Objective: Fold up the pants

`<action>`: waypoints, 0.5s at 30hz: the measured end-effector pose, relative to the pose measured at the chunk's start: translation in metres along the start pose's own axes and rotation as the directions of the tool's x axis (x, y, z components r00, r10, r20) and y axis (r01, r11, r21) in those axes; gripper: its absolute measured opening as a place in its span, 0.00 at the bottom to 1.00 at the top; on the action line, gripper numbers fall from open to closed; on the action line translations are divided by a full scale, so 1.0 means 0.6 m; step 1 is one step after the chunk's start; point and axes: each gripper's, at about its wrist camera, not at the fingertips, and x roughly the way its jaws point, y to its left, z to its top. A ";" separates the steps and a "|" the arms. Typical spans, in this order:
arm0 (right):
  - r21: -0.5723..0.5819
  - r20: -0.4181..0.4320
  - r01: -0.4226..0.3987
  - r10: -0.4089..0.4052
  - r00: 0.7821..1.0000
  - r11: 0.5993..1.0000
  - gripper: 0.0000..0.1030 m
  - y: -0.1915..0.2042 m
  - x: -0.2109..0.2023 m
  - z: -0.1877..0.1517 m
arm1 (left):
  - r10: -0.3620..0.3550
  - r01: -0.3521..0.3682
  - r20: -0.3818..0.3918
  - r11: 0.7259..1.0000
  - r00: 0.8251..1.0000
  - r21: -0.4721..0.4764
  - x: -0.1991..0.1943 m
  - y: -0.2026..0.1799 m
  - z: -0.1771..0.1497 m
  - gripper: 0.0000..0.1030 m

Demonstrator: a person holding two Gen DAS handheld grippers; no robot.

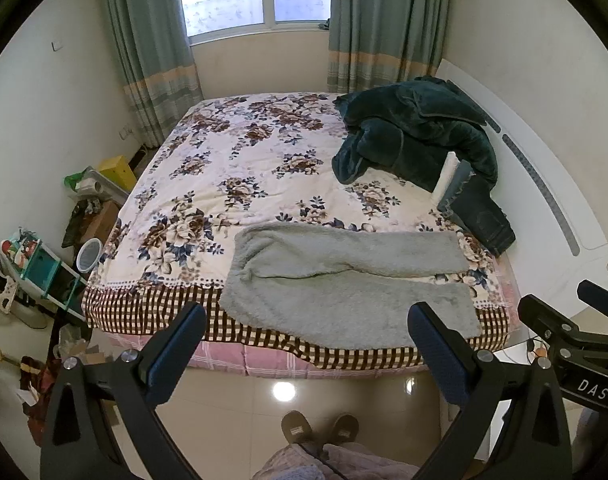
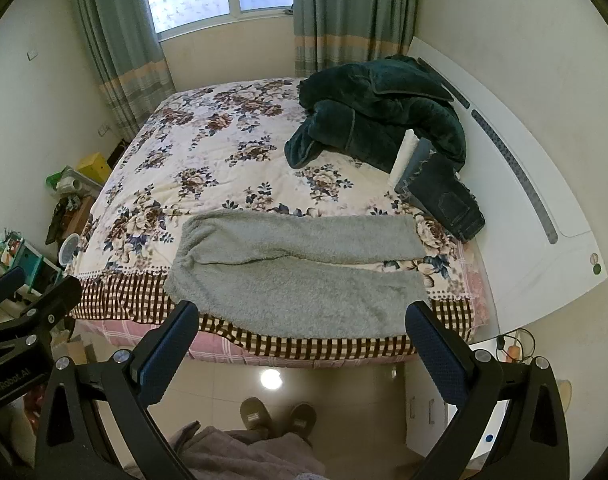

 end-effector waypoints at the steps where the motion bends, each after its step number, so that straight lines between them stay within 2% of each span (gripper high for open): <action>1: 0.002 -0.002 0.001 -0.001 1.000 1.000 1.00 -0.001 -0.003 -0.001 | -0.003 0.003 -0.001 1.000 1.000 0.001 0.001 -0.002 0.003 1.00; 11: 0.014 -0.019 0.015 -0.015 1.000 1.000 1.00 0.003 0.014 -0.015 | -0.029 0.029 0.004 1.000 1.000 0.002 0.011 0.021 -0.008 1.00; 15: 0.054 -0.011 0.042 -0.042 0.999 0.998 1.00 0.004 0.036 -0.012 | -0.010 0.010 0.036 1.000 0.999 0.004 0.039 0.036 -0.004 1.00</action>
